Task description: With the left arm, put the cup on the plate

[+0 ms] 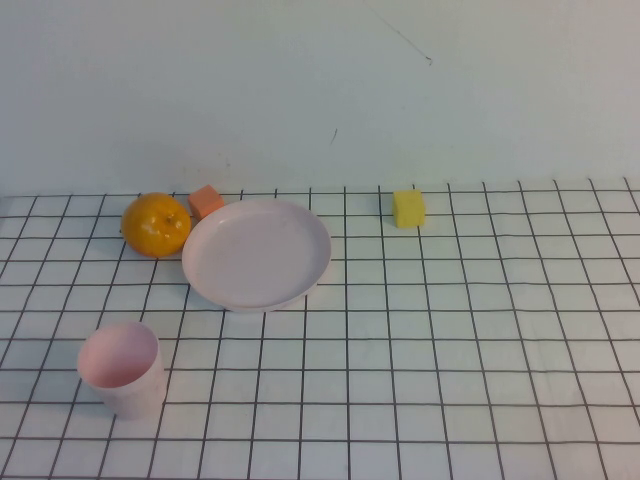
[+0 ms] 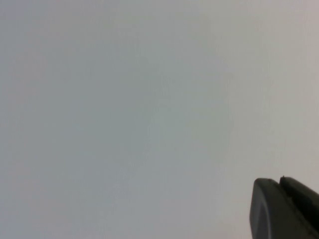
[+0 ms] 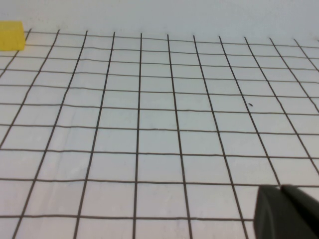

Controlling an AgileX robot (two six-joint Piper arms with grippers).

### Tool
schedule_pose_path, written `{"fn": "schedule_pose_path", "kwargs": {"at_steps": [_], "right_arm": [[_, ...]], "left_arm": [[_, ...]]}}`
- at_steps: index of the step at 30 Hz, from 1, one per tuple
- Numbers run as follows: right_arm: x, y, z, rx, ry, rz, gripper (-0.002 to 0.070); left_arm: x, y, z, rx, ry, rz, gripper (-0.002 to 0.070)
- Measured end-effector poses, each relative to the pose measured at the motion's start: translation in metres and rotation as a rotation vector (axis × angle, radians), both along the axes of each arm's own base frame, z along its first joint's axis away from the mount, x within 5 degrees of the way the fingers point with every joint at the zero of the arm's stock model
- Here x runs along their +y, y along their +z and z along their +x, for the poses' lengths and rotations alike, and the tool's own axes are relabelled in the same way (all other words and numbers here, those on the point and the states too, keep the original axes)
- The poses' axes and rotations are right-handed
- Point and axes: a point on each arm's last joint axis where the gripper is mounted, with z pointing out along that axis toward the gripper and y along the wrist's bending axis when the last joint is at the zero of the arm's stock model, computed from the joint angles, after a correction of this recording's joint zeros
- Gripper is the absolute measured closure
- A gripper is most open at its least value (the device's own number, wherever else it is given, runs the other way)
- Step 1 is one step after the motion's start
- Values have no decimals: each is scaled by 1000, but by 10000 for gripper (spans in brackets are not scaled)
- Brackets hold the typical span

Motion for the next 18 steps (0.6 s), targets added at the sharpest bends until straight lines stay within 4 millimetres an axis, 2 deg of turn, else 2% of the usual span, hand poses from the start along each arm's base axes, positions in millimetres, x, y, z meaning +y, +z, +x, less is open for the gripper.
{"fn": "schedule_pose_path", "kwargs": {"at_steps": [6,10,13,18], "right_arm": [[0,0,0,0,0,0,678],[0,0,0,0,0,0,678],[0,0,0,0,0,2,678],[0,0,0,0,0,2,678]], "left_arm": [[1,17,-9,-208,-9,-28,677],[5,20,-8,-141,-13,-144,677],[4,44,-12,-49,-29,-164,677],[0,99,-20,41,-57,-132,677]]}}
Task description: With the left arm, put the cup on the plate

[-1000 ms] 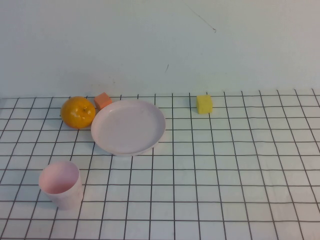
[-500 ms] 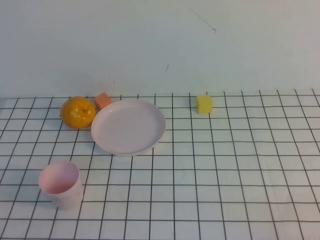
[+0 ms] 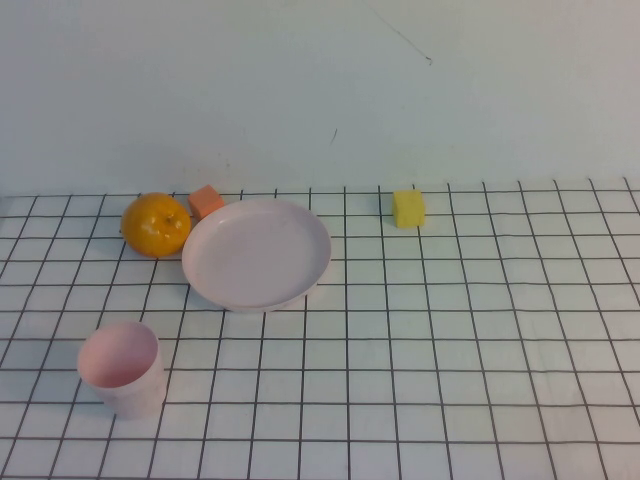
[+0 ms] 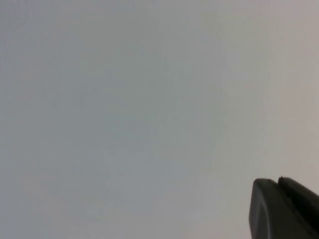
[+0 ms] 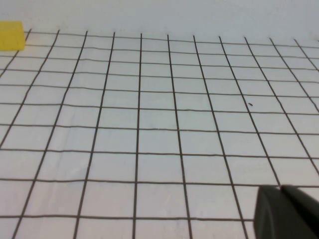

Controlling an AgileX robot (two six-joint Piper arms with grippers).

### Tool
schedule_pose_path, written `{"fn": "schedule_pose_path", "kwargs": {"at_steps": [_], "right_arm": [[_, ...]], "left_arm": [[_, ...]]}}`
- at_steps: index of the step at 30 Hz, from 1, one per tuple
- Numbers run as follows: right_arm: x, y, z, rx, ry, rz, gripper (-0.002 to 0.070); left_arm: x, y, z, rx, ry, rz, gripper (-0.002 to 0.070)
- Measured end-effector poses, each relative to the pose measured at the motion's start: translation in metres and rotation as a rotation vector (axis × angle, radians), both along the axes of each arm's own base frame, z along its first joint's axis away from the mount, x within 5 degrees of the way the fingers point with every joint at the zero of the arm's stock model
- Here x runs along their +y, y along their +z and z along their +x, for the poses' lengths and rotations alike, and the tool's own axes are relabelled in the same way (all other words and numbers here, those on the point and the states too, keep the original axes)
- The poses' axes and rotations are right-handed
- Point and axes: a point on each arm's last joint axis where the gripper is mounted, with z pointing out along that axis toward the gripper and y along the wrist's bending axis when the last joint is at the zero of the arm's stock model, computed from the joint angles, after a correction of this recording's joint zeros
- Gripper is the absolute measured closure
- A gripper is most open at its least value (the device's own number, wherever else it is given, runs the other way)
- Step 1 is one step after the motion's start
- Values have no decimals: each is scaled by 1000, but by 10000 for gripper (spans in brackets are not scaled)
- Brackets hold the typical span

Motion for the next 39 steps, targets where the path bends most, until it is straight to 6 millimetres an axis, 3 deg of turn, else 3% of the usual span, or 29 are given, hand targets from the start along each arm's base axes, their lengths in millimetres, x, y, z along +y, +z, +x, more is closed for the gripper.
{"fn": "schedule_pose_path", "kwargs": {"at_steps": [5,12,14,16,19,21,23,31,39], "right_arm": [[0,0,0,0,0,0,678],[0,0,0,0,0,0,678],[0,0,0,0,0,0,678],[0,0,0,0,0,0,678],[0,0,0,0,0,0,678],[0,0,0,0,0,0,678],[0,0,0,0,0,0,678],[0,0,0,0,0,0,678],[0,0,0,0,0,0,678]], "left_arm": [[-6,39,20,283,-62,22,677],[-14,61,92,763,-136,54,664],[-16,59,114,865,-150,82,599],[-17,55,134,963,-166,100,477],[-18,46,159,1083,-183,112,280],[-18,38,171,1145,-187,130,188],[-19,27,182,1218,-193,134,140],[-20,-33,230,1511,-227,140,145],[-20,-89,267,1647,-232,141,150]]}}
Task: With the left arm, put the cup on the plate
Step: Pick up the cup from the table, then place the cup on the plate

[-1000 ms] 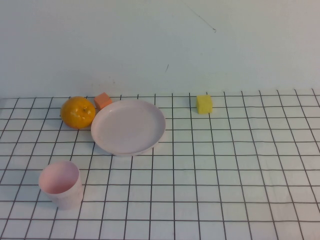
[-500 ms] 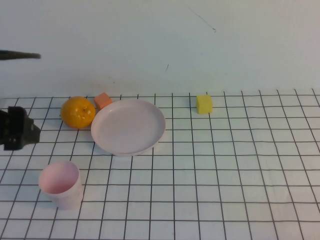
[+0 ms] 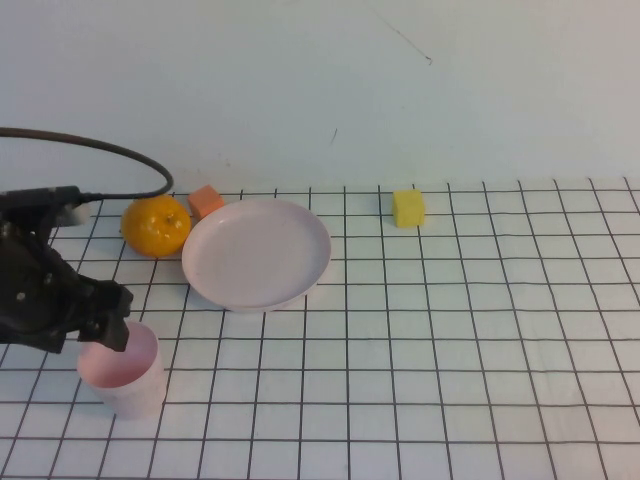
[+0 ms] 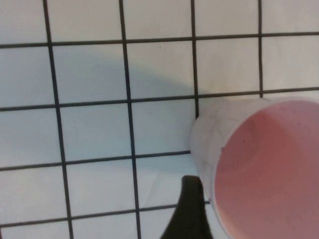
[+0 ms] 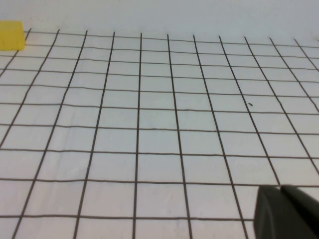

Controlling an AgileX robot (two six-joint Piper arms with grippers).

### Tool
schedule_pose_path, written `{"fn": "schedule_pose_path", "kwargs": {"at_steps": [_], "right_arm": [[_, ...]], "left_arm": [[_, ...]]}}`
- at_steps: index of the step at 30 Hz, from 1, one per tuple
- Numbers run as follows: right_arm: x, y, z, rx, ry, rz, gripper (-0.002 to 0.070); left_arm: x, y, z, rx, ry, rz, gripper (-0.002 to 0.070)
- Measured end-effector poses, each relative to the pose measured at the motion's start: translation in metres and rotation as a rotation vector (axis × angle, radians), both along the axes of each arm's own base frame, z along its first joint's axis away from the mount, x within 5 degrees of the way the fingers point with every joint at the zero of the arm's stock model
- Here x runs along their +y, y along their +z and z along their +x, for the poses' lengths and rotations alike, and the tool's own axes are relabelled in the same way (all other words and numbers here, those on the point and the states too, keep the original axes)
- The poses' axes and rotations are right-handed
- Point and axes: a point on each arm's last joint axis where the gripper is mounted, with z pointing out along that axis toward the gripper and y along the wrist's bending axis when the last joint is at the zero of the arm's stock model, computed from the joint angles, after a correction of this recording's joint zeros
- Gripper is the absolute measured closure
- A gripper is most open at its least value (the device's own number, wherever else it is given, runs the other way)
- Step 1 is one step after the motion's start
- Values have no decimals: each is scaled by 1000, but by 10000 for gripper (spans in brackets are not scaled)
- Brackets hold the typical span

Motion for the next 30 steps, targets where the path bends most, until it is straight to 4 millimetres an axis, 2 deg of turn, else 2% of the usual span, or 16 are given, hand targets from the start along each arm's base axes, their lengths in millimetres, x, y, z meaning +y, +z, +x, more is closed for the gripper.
{"fn": "schedule_pose_path", "kwargs": {"at_steps": [4,7,9,14,16,18,20,23,28,30], "right_arm": [[0,0,0,0,0,0,678],[0,0,0,0,0,0,678],[0,0,0,0,0,0,678],[0,0,0,0,0,0,678],[0,0,0,0,0,0,678],[0,0,0,0,0,0,678],[0,0,0,0,0,0,678],[0,0,0,0,0,0,678],[0,0,0,0,0,0,678],[0,0,0,0,0,0,678]], "left_arm": [[0,-19,10,28,-5,8,153],[0,-28,14,47,-12,11,202],[0,-34,16,63,-20,14,277],[0,-46,21,75,-52,19,584],[-1,-48,22,71,-63,9,636],[-3,-48,24,57,-65,-7,656],[-5,-43,28,35,-65,-29,662],[-10,-26,41,-32,-41,-88,663],[-21,17,77,-189,-64,-151,664],[-29,26,94,-223,-91,-155,664]]}}
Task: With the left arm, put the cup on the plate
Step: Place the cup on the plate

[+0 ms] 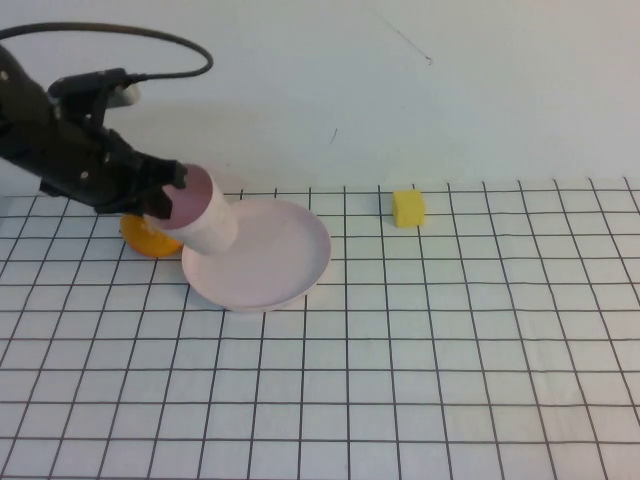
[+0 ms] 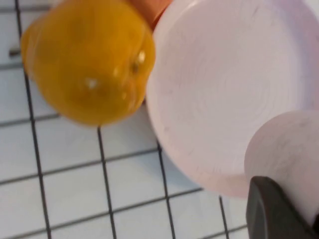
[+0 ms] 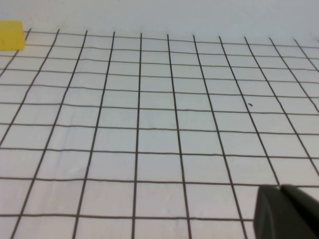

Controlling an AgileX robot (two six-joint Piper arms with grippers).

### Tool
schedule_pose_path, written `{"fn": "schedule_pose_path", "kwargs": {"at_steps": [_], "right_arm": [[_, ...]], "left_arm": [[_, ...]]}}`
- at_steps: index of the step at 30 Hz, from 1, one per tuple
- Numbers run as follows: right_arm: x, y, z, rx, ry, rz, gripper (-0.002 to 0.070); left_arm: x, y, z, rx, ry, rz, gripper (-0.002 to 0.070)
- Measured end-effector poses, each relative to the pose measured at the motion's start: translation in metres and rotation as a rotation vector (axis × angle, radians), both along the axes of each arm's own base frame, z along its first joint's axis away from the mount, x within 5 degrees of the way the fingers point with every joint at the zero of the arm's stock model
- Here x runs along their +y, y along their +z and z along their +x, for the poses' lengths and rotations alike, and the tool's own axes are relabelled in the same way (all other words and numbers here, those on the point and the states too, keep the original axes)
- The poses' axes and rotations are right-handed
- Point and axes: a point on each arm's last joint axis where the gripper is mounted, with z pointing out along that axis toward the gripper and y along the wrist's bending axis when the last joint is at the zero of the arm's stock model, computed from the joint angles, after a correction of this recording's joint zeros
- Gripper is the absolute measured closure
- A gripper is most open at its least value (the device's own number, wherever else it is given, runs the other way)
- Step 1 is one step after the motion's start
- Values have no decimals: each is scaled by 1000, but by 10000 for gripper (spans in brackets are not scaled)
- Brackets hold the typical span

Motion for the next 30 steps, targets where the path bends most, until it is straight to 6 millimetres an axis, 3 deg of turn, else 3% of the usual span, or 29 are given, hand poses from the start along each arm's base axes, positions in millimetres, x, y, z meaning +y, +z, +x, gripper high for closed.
{"fn": "schedule_pose_path", "kwargs": {"at_steps": [3,8,14,18,21,26,30], "right_arm": [[0,0,0,1,7,-19,678],[0,0,0,2,10,-28,678],[0,0,0,3,13,-34,678],[0,0,0,3,13,-34,678],[0,0,0,3,13,-34,678],[0,0,0,3,13,-36,678],[0,0,0,3,13,-36,678]], "left_arm": [[-14,9,27,-29,-37,7,664],[-35,-11,65,24,-94,84,664],[-54,-44,93,57,-143,163,664],[-63,-56,101,72,-167,179,642],[-65,-62,103,98,-181,184,548],[-65,-54,105,97,-186,203,316],[-62,-17,107,13,-172,224,300]]}}
